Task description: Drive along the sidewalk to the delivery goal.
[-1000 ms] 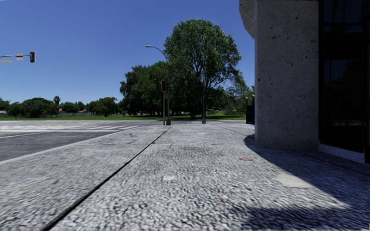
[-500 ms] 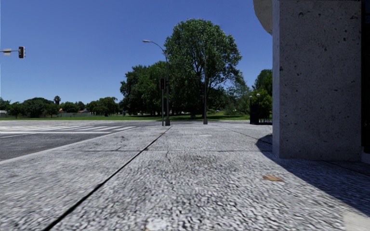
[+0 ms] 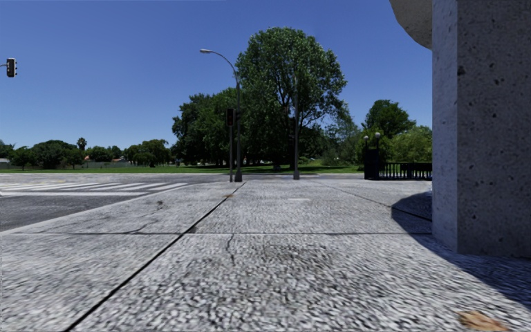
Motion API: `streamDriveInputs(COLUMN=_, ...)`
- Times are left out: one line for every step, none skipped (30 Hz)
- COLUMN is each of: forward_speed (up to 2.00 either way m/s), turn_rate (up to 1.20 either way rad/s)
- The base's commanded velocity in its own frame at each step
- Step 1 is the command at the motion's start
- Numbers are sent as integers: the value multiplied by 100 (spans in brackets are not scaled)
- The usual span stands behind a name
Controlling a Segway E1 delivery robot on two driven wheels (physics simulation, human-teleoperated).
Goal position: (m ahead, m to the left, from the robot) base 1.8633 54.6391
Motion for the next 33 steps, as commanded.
streamDriveInputs(forward_speed=200, turn_rate=0)
streamDriveInputs(forward_speed=200, turn_rate=0)
streamDriveInputs(forward_speed=200, turn_rate=0)
streamDriveInputs(forward_speed=200, turn_rate=0)
streamDriveInputs(forward_speed=200, turn_rate=0)
streamDriveInputs(forward_speed=200, turn_rate=0)
streamDriveInputs(forward_speed=200, turn_rate=0)
streamDriveInputs(forward_speed=200, turn_rate=0)
streamDriveInputs(forward_speed=200, turn_rate=0)
streamDriveInputs(forward_speed=200, turn_rate=0)
streamDriveInputs(forward_speed=200, turn_rate=0)
streamDriveInputs(forward_speed=200, turn_rate=0)
streamDriveInputs(forward_speed=200, turn_rate=0)
streamDriveInputs(forward_speed=200, turn_rate=0)
streamDriveInputs(forward_speed=200, turn_rate=0)
streamDriveInputs(forward_speed=200, turn_rate=0)
streamDriveInputs(forward_speed=200, turn_rate=0)
streamDriveInputs(forward_speed=200, turn_rate=0)
streamDriveInputs(forward_speed=200, turn_rate=0)
streamDriveInputs(forward_speed=200, turn_rate=0)
streamDriveInputs(forward_speed=200, turn_rate=0)
streamDriveInputs(forward_speed=200, turn_rate=0)
streamDriveInputs(forward_speed=200, turn_rate=0)
streamDriveInputs(forward_speed=200, turn_rate=0)
streamDriveInputs(forward_speed=200, turn_rate=0)
streamDriveInputs(forward_speed=200, turn_rate=0)
streamDriveInputs(forward_speed=200, turn_rate=0)
streamDriveInputs(forward_speed=200, turn_rate=0)
streamDriveInputs(forward_speed=200, turn_rate=0)
streamDriveInputs(forward_speed=200, turn_rate=0)
streamDriveInputs(forward_speed=200, turn_rate=0)
streamDriveInputs(forward_speed=200, turn_rate=0)
streamDriveInputs(forward_speed=200, turn_rate=0)
